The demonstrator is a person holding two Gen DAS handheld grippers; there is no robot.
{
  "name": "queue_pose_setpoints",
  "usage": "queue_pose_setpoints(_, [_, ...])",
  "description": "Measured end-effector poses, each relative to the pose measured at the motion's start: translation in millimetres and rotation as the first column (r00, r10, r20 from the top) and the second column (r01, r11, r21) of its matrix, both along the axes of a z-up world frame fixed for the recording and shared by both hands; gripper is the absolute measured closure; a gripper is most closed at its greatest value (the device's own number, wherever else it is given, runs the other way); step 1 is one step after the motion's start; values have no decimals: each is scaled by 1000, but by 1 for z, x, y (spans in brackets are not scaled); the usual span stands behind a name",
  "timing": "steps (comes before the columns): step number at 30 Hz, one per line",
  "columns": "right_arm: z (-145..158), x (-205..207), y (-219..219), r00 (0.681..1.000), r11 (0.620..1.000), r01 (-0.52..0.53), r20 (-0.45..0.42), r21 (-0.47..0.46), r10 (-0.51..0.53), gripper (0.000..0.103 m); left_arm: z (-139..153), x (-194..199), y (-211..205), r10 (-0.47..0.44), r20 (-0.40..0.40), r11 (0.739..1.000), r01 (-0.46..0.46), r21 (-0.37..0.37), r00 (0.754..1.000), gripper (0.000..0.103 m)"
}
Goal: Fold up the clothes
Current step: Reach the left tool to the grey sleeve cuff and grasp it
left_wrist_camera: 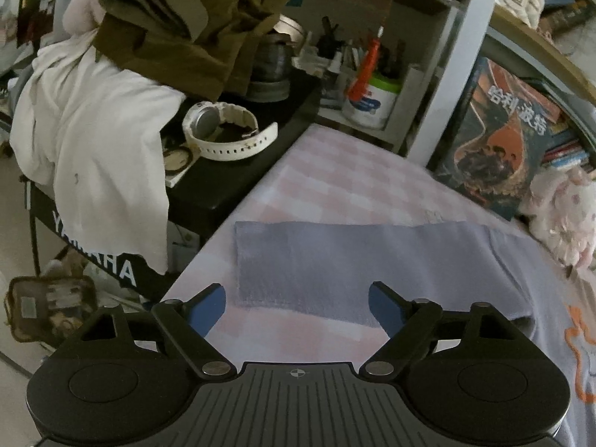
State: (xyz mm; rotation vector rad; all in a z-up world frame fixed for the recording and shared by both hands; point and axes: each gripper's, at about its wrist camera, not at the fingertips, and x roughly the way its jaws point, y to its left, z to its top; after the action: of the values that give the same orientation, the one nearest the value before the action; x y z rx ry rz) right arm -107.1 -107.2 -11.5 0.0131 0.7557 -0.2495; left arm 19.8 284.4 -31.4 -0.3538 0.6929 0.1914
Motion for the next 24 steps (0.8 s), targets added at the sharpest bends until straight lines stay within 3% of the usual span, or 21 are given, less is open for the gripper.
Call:
queue_pose_setpoints(13, [3,-8,-11,999,999,41,-5,-17,-41,8,-12,16,9,103,-33,993,-105,-58,994,29])
queue_pose_setpoints(17, [3,-10,-16,998,998,62,1,-7,-62,8,-12,21,5,75,-15,984,-77,-160,997,46])
queue_pose_setpoints(24, [3,-8,-17,998,998,56,5,0,-56,8,-17,29,-14,26,8,952,-22,-304,1000,47])
